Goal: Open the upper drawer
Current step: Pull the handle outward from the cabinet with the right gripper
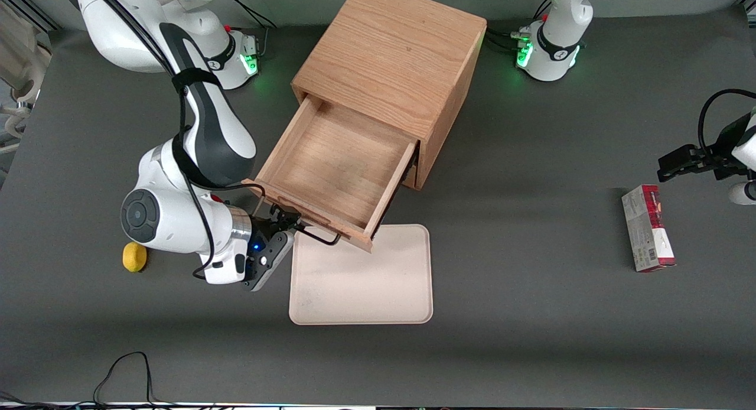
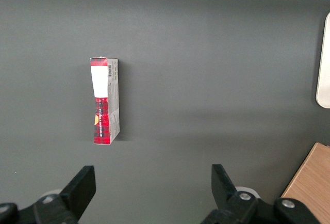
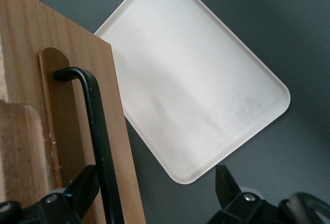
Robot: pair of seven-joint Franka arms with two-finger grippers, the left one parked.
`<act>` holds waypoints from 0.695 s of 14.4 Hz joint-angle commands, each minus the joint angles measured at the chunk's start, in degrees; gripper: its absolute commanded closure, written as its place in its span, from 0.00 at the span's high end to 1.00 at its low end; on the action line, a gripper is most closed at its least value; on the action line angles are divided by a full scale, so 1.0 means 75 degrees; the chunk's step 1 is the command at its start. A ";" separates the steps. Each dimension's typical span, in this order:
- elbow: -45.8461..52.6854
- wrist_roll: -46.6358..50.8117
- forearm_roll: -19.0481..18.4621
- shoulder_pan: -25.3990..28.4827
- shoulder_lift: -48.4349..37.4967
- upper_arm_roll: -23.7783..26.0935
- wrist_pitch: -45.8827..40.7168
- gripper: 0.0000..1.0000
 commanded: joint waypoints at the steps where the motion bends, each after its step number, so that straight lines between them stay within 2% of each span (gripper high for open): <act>1: 0.0503 -0.0144 -0.0081 -0.0128 0.0272 0.0060 -0.0049 1.00; 10: 0.1007 -0.0132 -0.0069 -0.0397 0.0354 0.0060 -0.0084 1.00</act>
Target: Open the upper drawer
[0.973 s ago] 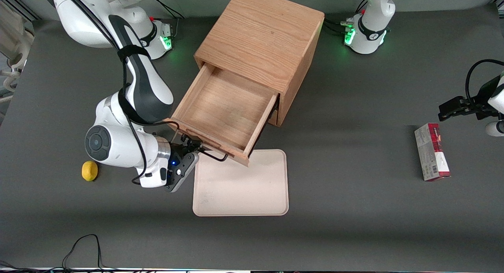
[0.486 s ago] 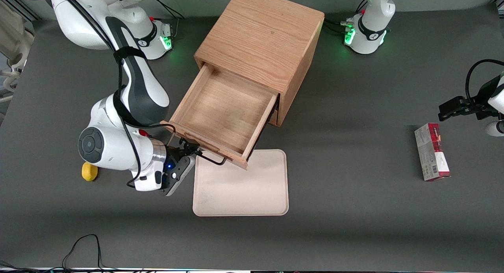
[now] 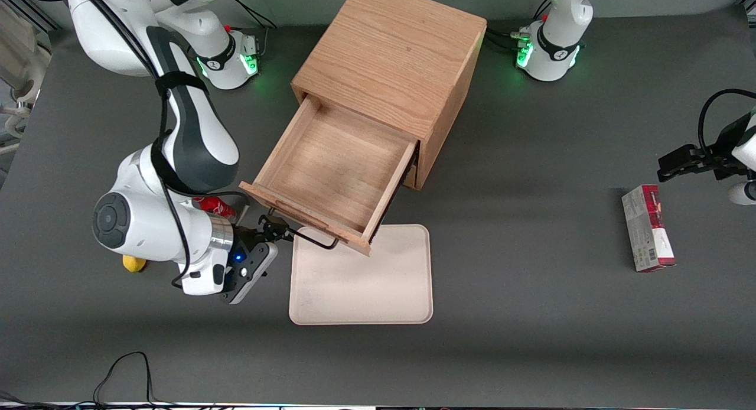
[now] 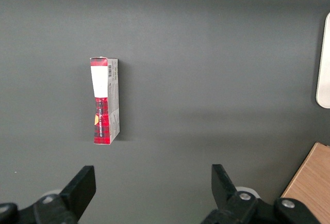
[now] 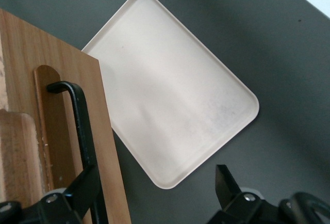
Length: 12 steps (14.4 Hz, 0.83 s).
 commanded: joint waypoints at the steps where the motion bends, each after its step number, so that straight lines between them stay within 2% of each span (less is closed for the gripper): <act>1: 0.0453 -0.0104 -0.0081 -0.0094 0.0173 0.0050 -0.0121 1.00; 5: 0.0430 0.0025 -0.0116 -0.0305 -0.0095 0.0015 -0.0366 1.00; 7: 0.0290 0.0037 -0.0384 -0.0340 -0.0388 -0.0125 -0.0623 1.00; 9: -0.0188 0.0095 -0.0934 -0.0305 -0.0890 -0.0359 -0.1104 1.00; 12: -0.1394 0.0177 -0.1089 -0.0258 -0.1793 -0.1026 -0.1117 1.00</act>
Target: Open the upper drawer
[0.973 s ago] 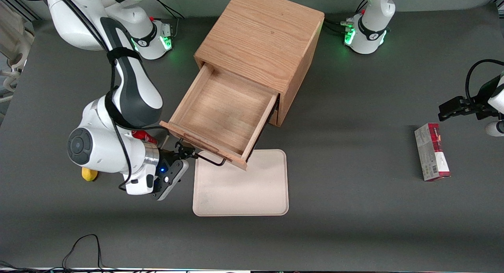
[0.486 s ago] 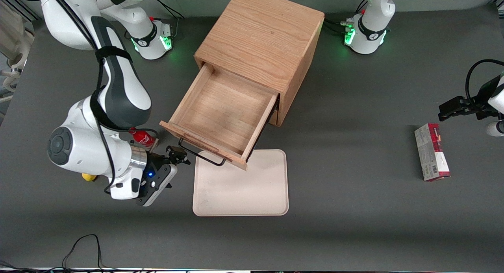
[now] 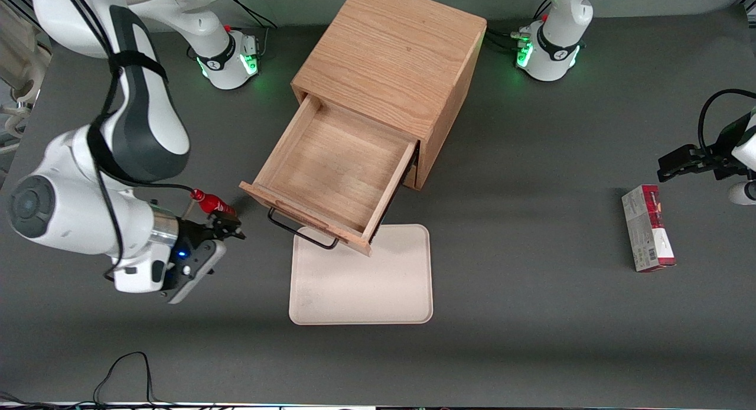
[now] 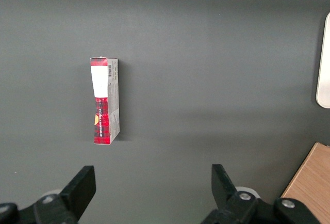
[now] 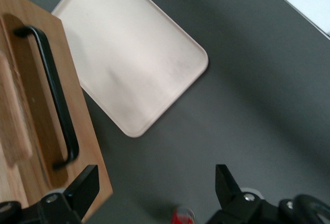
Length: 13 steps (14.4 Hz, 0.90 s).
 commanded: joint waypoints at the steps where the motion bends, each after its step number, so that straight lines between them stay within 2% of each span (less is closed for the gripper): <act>1: -0.1605 0.0170 -0.0233 0.0086 -0.1203 -0.0627 0.0047 1.00; 3: -0.2298 0.1032 -0.0420 0.0086 -0.1777 -0.0886 0.0023 1.00; 6: -0.3389 0.3106 -0.1392 0.0098 -0.2738 -0.0887 -0.0058 1.00; 9: -0.2947 0.3241 -0.1406 0.0016 -0.2964 -0.0934 -0.1065 1.00; 13: -0.2467 0.3311 -0.1125 0.0004 -0.3046 -0.1297 -0.1125 1.00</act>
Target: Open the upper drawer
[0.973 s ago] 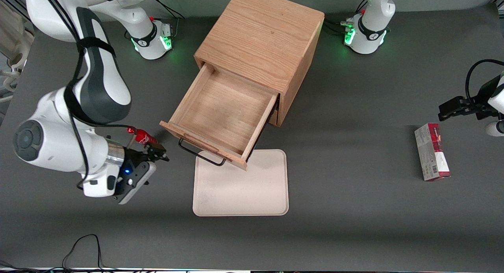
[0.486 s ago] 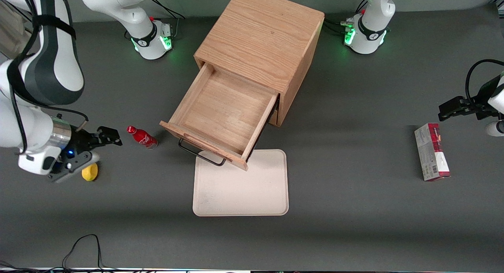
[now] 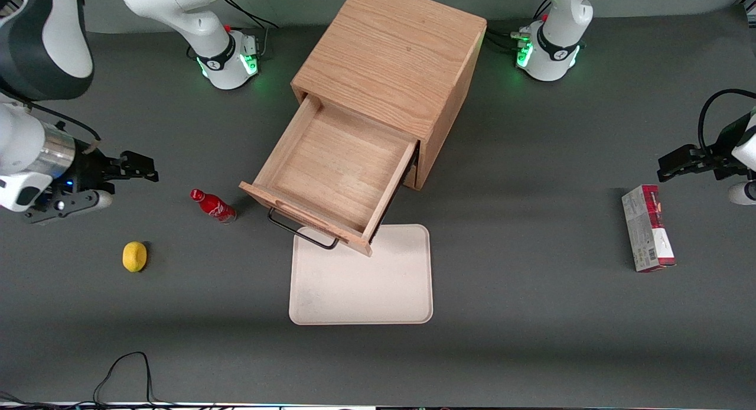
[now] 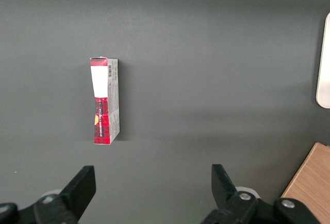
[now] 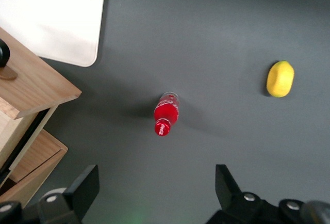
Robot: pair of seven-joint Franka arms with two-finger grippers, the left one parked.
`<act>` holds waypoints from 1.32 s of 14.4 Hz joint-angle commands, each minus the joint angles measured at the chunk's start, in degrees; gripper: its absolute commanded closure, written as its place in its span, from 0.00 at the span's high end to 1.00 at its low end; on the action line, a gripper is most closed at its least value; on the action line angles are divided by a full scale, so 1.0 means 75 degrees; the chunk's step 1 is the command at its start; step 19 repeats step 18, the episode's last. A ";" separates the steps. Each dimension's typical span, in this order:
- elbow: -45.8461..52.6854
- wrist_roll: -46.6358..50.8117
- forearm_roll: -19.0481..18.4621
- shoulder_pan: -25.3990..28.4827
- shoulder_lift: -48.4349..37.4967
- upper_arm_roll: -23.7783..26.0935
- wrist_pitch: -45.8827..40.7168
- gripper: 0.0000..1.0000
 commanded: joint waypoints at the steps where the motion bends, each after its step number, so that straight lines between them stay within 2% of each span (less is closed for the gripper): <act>1: 0.0279 0.0140 0.0079 0.0052 -0.0107 -0.0176 -0.0148 1.00; 4: 0.0162 0.0116 -0.0027 0.0041 -0.0399 -0.0141 -0.0441 1.00; 5: 0.0034 0.0104 -0.0027 -0.0250 -0.0516 0.0022 -0.0442 1.00; 7: -0.0003 0.0069 -0.0038 -0.1523 -0.0705 0.1387 -0.0651 1.00; 8: 0.0021 0.0115 -0.0050 -0.1751 -0.0682 0.1685 -0.0722 1.00; 12: 0.0208 0.0175 -0.0120 -0.1823 -0.0600 0.1887 -0.0711 1.00; 13: 0.0197 0.0186 -0.0352 -0.1707 -0.0588 0.1875 -0.0711 1.00; 14: 0.0197 0.0209 -0.0830 -0.1416 -0.0553 0.1875 -0.0700 1.00; 15: 0.0243 0.0326 -0.0986 -0.1227 -0.0460 0.1806 -0.0676 1.00; 19: 0.0349 0.0409 -0.0918 -0.1237 -0.0459 0.1805 -0.0699 1.00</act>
